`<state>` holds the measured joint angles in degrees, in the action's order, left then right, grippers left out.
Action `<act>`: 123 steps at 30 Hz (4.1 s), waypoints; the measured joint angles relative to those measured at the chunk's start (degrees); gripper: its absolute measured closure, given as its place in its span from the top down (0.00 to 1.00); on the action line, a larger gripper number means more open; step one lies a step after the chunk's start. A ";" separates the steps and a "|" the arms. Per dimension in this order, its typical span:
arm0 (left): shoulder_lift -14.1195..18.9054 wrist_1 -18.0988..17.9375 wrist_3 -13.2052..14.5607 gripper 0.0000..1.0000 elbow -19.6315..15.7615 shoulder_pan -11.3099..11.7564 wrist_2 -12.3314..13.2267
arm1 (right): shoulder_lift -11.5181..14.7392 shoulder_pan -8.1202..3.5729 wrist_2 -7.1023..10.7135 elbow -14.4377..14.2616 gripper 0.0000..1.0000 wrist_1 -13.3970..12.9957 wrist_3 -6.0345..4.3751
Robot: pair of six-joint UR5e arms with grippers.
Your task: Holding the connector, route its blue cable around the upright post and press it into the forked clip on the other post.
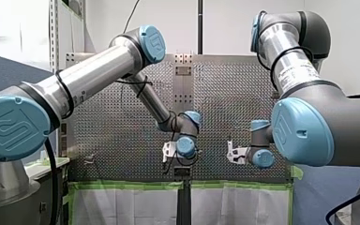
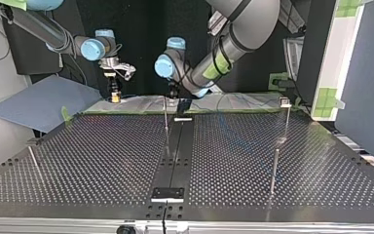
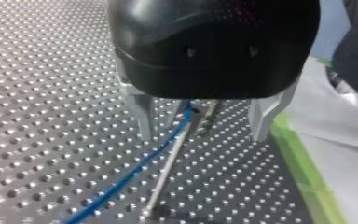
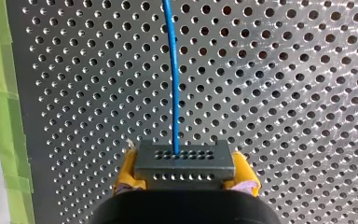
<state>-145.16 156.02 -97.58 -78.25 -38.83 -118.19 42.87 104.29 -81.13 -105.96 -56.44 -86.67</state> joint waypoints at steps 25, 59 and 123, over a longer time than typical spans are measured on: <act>0.10 -0.18 1.35 1.00 -1.71 -3.64 -2.23 | -0.03 0.17 0.26 0.00 0.00 0.22 0.00; 4.38 -3.58 0.62 1.00 -6.39 -5.82 -7.40 | -0.04 0.22 0.44 0.00 0.00 0.59 -0.53; 36.41 -6.12 -27.73 1.00 -38.45 -6.17 -5.21 | -0.05 0.72 1.05 0.00 0.00 1.45 -1.62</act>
<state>-108.75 149.90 -125.32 -116.70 -45.00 -123.40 42.81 105.01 -80.08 -105.96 -54.98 -88.29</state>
